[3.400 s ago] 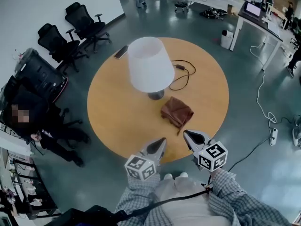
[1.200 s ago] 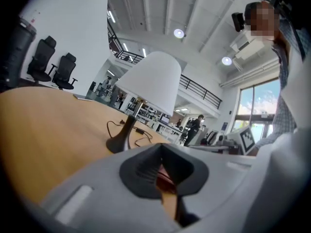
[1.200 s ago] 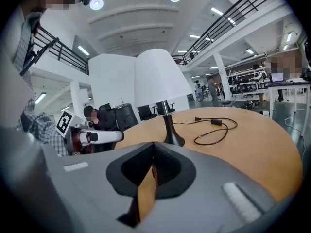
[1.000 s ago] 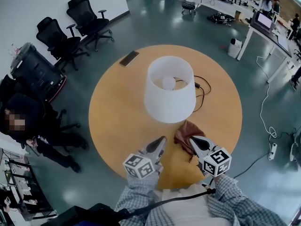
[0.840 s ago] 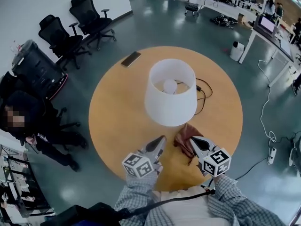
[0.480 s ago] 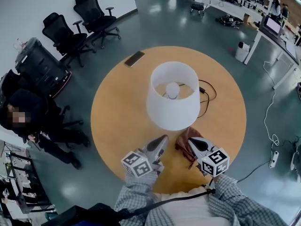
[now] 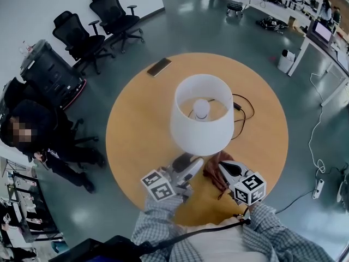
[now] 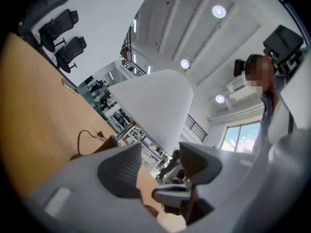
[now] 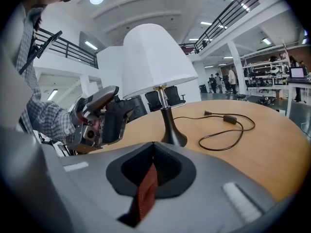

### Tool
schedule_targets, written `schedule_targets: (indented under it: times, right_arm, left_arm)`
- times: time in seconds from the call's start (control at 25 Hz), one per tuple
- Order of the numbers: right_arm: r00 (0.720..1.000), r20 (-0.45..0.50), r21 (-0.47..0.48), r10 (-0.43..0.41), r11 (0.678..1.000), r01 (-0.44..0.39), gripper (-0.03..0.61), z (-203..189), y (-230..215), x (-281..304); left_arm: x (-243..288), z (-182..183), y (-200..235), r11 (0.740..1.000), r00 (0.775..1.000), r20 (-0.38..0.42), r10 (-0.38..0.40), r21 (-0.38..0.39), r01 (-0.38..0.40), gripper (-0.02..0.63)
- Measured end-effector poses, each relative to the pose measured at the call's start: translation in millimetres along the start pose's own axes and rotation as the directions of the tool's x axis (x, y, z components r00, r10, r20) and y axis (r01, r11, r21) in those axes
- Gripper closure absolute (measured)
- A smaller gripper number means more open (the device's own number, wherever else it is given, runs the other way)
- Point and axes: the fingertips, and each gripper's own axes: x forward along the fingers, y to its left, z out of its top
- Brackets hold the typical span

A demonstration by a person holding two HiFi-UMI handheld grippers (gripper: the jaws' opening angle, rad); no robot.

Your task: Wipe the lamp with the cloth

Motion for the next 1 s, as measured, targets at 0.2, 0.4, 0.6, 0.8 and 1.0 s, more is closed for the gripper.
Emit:
schedule_targets:
  times: [0.2, 0.4, 0.6, 0.8, 1.0]
  right_arm:
    - [0.999, -0.028, -0.022, 0.021, 1.0, -0.022, 0.574, -5, 2, 5]
    - [0.997, -0.075, -0.085, 0.034, 0.996, -0.04, 0.574, -18, 3, 11]
    - [0.981, -0.178, -0.148, 0.077, 0.984, -0.104, 0.423, -44, 13, 21]
    - [0.949, -0.315, -0.243, 0.028, 0.964, -0.109, 0.315, -83, 22, 31]
    - [0.92, -0.391, -0.326, -0.03, 0.939, -0.108, 0.259, -102, 26, 36]
  left_arm:
    - [15, 9, -1, 0.995, 0.995, 0.088, -0.054, -0.084, 0.061, 0.374]
    - [17, 13, -12, 0.986, 0.983, 0.134, -0.126, -0.095, 0.139, 0.47]
    - [18, 11, -16, 0.984, 0.98, 0.142, -0.138, -0.093, 0.152, 0.508]
    - [18, 11, -17, 0.985, 0.982, 0.138, -0.133, -0.093, 0.146, 0.508]
    - [18, 12, -17, 0.985, 0.982, 0.138, -0.131, -0.098, 0.145, 0.508]
